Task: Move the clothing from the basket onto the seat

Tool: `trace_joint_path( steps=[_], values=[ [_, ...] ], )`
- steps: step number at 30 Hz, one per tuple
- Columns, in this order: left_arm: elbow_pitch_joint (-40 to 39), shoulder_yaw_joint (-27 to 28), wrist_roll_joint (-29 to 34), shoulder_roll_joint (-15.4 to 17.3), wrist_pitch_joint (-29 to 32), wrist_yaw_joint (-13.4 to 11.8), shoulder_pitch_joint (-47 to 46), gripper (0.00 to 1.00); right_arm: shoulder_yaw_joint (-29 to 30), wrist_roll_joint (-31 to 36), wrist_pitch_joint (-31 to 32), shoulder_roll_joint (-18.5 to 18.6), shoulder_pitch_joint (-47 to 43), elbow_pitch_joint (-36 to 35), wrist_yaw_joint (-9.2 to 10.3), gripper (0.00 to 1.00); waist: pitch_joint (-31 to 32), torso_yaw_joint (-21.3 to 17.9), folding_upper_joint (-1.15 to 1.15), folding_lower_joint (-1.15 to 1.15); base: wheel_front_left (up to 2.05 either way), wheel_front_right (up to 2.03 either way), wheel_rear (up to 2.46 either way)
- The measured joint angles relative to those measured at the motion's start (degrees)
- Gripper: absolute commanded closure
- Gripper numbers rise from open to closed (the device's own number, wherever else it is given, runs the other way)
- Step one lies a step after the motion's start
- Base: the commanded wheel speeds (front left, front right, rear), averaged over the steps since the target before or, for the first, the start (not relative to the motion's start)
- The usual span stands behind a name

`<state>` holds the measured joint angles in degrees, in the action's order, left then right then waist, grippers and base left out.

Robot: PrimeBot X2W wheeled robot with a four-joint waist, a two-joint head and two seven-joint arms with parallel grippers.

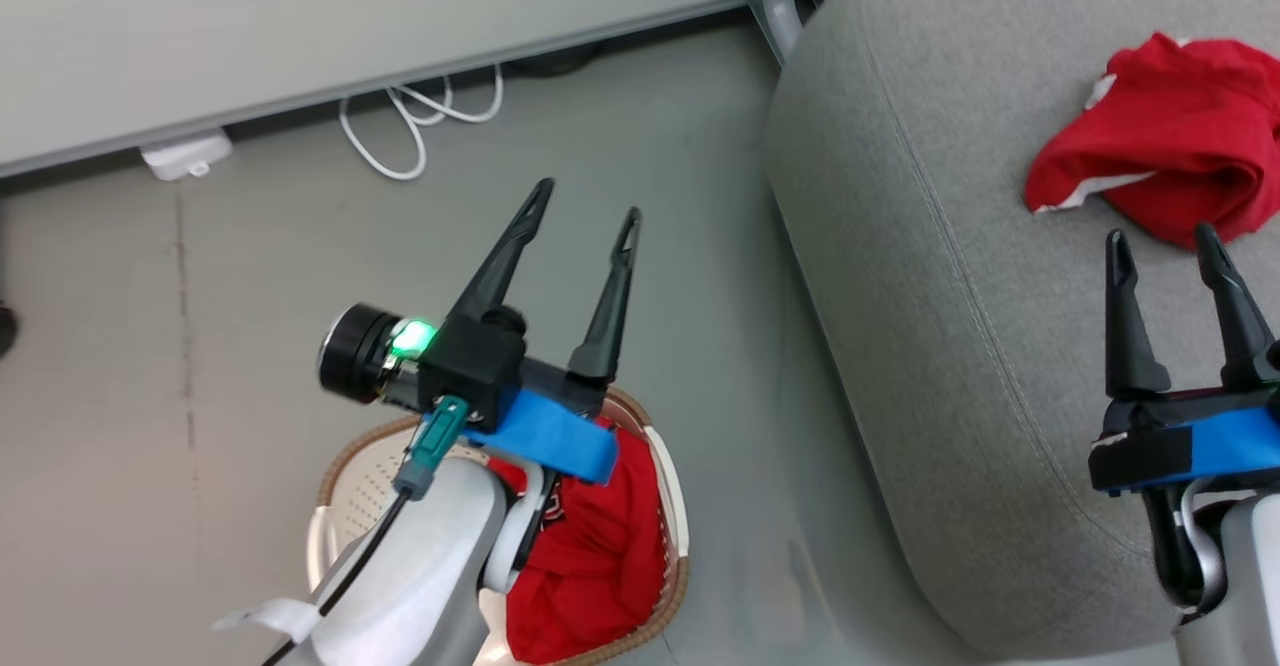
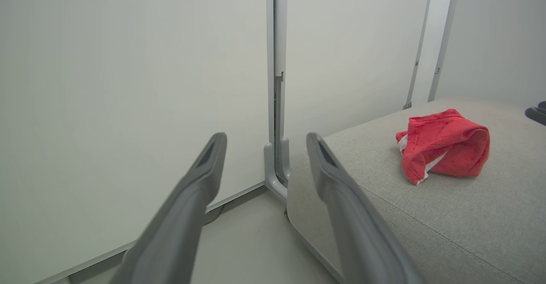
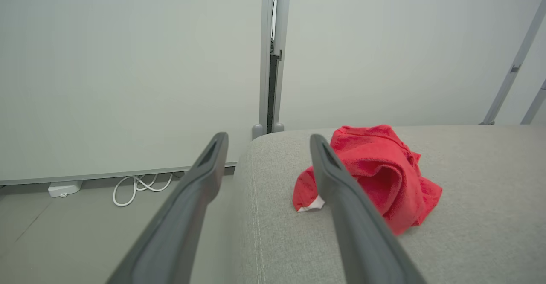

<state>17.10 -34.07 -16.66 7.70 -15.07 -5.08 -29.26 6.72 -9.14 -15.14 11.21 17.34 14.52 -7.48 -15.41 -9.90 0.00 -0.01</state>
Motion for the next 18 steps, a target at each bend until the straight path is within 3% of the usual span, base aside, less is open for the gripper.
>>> trace_joint_path(
  steps=[18],
  values=[
    [-4.34,16.7,4.35,0.23,-0.01,2.35,15.85,0.0,-6.11,1.58,0.01,-4.54,-9.64,-8.31,0.0,0.0,10.7,7.77,0.0,0.0,0.0,0.0,0.0]
  ],
)
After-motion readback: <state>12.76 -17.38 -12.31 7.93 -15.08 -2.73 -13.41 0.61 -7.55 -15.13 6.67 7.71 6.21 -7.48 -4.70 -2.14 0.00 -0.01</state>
